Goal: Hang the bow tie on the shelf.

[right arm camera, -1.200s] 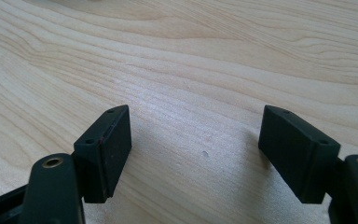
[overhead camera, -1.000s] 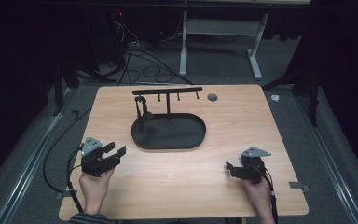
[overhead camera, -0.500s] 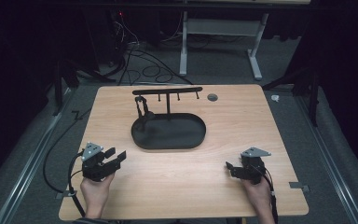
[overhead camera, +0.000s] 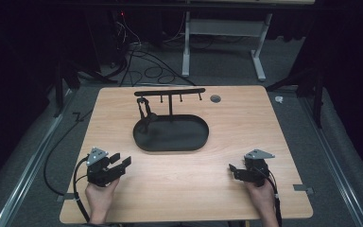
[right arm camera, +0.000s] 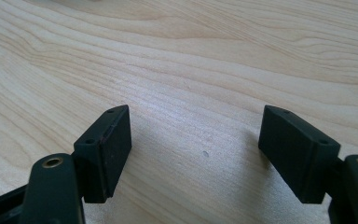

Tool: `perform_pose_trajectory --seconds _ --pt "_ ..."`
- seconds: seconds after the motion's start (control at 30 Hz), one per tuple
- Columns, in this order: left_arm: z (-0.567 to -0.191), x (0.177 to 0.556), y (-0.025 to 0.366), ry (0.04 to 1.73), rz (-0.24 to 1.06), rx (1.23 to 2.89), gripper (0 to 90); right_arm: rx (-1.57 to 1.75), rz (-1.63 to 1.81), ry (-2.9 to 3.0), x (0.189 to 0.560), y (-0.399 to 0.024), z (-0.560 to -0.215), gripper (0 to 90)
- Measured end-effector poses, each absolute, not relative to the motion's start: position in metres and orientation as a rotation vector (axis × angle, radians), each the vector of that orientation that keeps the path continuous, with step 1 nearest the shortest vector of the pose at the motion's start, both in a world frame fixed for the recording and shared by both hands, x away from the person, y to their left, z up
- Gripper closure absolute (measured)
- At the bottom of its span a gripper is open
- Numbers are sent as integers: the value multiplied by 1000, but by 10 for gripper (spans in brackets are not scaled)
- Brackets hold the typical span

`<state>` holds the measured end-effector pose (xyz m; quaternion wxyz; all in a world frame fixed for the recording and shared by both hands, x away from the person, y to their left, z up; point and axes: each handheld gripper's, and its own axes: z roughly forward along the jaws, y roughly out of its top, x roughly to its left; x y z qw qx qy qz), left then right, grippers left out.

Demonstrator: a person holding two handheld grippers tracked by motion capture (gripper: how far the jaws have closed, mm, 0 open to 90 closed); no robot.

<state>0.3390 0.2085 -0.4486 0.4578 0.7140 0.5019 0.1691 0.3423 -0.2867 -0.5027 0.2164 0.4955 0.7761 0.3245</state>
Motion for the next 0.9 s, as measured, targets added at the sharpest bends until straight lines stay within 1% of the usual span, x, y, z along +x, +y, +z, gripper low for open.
perform_pose_trajectory --seconds 0.9 --pt "-473 341 191 1250 364 1816 479 1371 899 2151 342 -287 -503 267"
